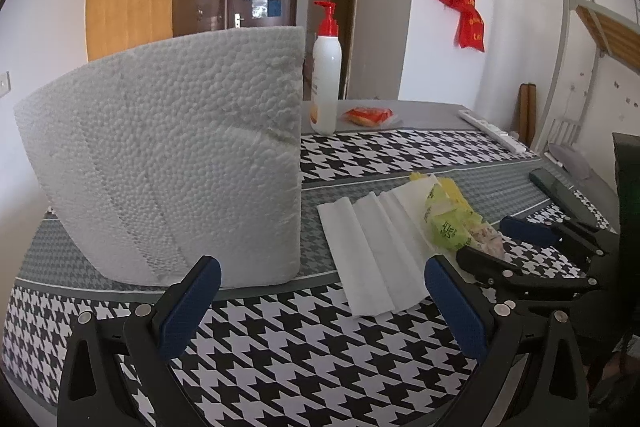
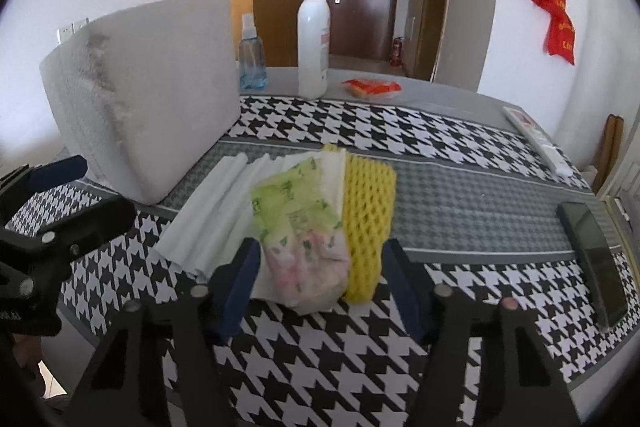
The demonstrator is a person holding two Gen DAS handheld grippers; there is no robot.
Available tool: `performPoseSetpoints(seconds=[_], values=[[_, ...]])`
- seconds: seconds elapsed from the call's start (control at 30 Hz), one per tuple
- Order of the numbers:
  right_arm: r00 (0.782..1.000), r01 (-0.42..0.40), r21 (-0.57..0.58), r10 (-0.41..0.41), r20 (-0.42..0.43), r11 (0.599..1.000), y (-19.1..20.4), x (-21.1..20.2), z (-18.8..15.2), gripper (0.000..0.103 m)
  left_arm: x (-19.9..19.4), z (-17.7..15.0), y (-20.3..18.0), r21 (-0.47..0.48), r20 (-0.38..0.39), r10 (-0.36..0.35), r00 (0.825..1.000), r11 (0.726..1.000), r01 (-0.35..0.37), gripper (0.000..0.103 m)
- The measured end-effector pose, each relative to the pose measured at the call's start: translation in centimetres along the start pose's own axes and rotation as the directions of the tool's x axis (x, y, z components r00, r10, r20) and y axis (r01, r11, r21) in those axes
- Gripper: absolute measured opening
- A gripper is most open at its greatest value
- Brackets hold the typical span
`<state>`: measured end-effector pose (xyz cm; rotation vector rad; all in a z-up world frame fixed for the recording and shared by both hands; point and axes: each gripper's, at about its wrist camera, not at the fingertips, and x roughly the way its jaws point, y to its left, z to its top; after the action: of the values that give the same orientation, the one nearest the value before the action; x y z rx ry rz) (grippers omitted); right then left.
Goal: Organize soft objects
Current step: 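Close the right gripper on the floral tissue packet while the left gripper closes on the white paper towel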
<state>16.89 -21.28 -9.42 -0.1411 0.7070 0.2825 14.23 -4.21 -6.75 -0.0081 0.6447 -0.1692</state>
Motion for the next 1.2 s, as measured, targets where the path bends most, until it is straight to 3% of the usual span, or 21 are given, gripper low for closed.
performPoseSetpoints(seconds=[0.07, 0.13, 0.2, 0.73, 1.0, 1.2], values=[[1.000, -0.001, 0.000, 0.001, -0.006, 1.000, 0.0, 0.2, 0.0, 0.064, 0.0, 0.1, 0.0, -0.002, -0.001, 0.001, 1.000, 1.000, -0.001, 0.102], [1.000, -0.009, 0.001, 0.009, -0.014, 1.000, 0.0, 0.3, 0.1, 0.050, 0.1, 0.2, 0.0, -0.005, -0.005, -0.002, 1.000, 1.000, 0.002, 0.102], [1.000, -0.007, -0.001, 0.007, -0.020, 1.000, 0.0, 0.4, 0.1, 0.043, 0.2, 0.3, -0.1, -0.003, -0.005, 0.000, 1.000, 1.000, 0.000, 0.102], [1.000, 0.009, 0.037, -0.010, 0.021, 0.999, -1.7, -1.4, 0.2, 0.037, 0.4, 0.5, -1.9, 0.038, -0.005, -0.020, 1.000, 0.999, 0.020, 0.102], [0.999, 0.033, 0.072, -0.035, 0.033, 0.997, -3.4, -2.1, -0.1, 0.036, 1.3, 0.6, -3.4, 0.064, -0.037, -0.043, 0.998, 0.997, 0.045, 0.102], [0.998, 0.042, 0.096, -0.045, 0.034, 0.994, -4.6, -2.3, -0.6, 0.036, 2.8, 0.5, -4.3, 0.074, -0.089, -0.051, 0.995, 0.996, 0.058, 0.095]])
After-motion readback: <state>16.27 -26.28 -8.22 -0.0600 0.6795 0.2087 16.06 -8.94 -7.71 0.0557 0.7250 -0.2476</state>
